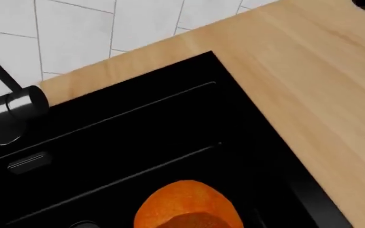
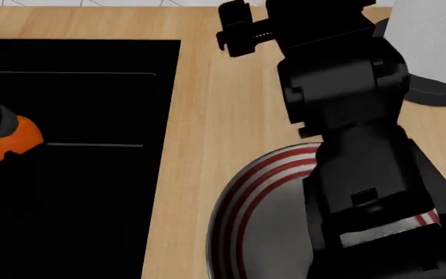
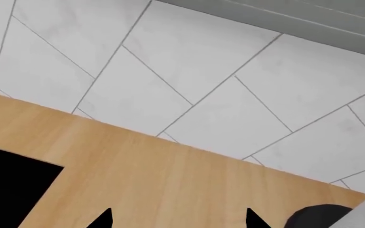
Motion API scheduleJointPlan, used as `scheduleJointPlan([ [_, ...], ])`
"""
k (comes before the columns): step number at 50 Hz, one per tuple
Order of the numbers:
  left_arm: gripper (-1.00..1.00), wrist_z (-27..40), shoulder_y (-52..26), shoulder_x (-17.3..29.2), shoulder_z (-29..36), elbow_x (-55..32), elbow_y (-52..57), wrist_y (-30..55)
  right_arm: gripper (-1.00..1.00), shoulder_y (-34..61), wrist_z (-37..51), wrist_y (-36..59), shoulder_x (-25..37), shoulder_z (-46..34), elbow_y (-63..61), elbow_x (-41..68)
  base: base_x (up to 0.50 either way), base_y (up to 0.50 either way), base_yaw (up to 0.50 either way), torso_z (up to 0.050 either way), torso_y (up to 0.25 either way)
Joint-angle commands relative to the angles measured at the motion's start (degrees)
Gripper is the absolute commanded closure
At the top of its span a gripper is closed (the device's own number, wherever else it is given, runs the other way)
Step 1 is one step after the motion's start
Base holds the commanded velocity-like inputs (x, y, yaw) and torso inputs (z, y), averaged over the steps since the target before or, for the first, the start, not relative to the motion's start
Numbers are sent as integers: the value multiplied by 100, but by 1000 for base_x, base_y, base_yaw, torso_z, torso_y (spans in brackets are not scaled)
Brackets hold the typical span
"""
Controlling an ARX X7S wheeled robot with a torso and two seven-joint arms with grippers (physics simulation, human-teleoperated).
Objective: Pick the tangerine from the sink and place it on the plate located on the counter
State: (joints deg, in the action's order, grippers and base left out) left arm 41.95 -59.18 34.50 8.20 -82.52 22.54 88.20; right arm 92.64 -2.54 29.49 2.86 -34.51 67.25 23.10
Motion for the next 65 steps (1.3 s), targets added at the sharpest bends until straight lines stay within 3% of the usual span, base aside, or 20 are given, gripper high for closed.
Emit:
scheduleJointPlan([
  [1,100,1670,-831,266,422,-2408,146,-303,-100,-260,261,795,385,69,-1346,126,0,0,0,0,0],
  [13,100,2222,-1534,278,937,-3353,308,-741,-100,-628,586,1642,841,181,-2886,416,0,0,0,0,0],
  [28,100,2111,-2320,-122,1247,-3603,93,-927,-100,-976,1061,2711,1445,535,-4764,921,0,0,0,0,0],
  [65,100,2068,-2916,-1568,2281,-3714,-96,-1384,-100,-1230,1647,3796,2118,1315,-6648,1707,0,0,0,0,0],
])
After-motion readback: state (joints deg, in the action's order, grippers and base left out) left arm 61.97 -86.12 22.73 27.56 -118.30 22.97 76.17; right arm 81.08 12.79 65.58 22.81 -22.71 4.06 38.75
